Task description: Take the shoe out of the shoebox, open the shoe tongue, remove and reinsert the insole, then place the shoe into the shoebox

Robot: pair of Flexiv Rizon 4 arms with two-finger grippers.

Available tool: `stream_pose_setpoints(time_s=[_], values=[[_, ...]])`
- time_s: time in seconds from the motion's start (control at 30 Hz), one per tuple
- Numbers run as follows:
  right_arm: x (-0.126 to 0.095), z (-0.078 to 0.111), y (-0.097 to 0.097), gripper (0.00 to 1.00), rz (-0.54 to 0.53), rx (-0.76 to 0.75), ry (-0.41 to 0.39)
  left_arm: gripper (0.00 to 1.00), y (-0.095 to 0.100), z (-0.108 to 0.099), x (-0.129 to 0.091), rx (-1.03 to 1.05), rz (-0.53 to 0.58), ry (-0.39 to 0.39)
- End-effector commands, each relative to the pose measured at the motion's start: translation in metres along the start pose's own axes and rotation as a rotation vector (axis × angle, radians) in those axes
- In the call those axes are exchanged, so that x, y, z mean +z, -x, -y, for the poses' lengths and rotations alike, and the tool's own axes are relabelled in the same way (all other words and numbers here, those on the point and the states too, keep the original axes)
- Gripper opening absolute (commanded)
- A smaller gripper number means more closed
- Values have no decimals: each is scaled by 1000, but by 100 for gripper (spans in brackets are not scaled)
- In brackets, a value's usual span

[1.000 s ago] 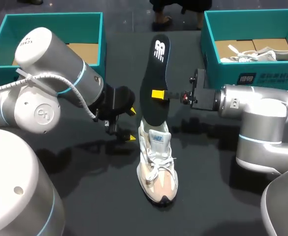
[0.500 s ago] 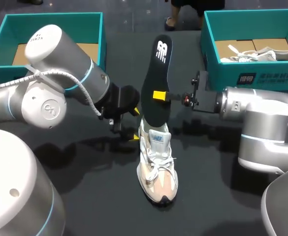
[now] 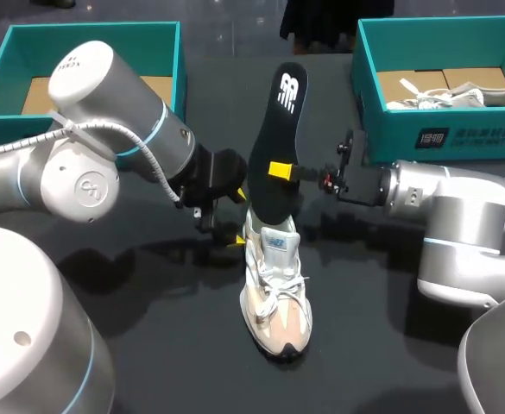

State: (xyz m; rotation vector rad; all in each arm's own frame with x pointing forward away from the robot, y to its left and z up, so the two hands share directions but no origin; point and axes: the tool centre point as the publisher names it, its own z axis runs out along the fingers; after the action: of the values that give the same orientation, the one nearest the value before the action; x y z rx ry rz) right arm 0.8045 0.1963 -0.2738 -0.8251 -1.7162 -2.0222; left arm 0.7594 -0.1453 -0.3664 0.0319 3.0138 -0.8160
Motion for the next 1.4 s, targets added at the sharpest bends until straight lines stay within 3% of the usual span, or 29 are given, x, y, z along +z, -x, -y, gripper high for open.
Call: stream_pose_setpoints(time_s=[0.03,0.53,1.4], values=[[1,-1,1,0,-9,-4,-3,100,0,1,1,0,1,5],[7,-6,7,0,-96,-67,-44,100,0,1,1,0,1,5],[5,4,5,0,-120,-127,-78,100,0,1,1,0,1,5]])
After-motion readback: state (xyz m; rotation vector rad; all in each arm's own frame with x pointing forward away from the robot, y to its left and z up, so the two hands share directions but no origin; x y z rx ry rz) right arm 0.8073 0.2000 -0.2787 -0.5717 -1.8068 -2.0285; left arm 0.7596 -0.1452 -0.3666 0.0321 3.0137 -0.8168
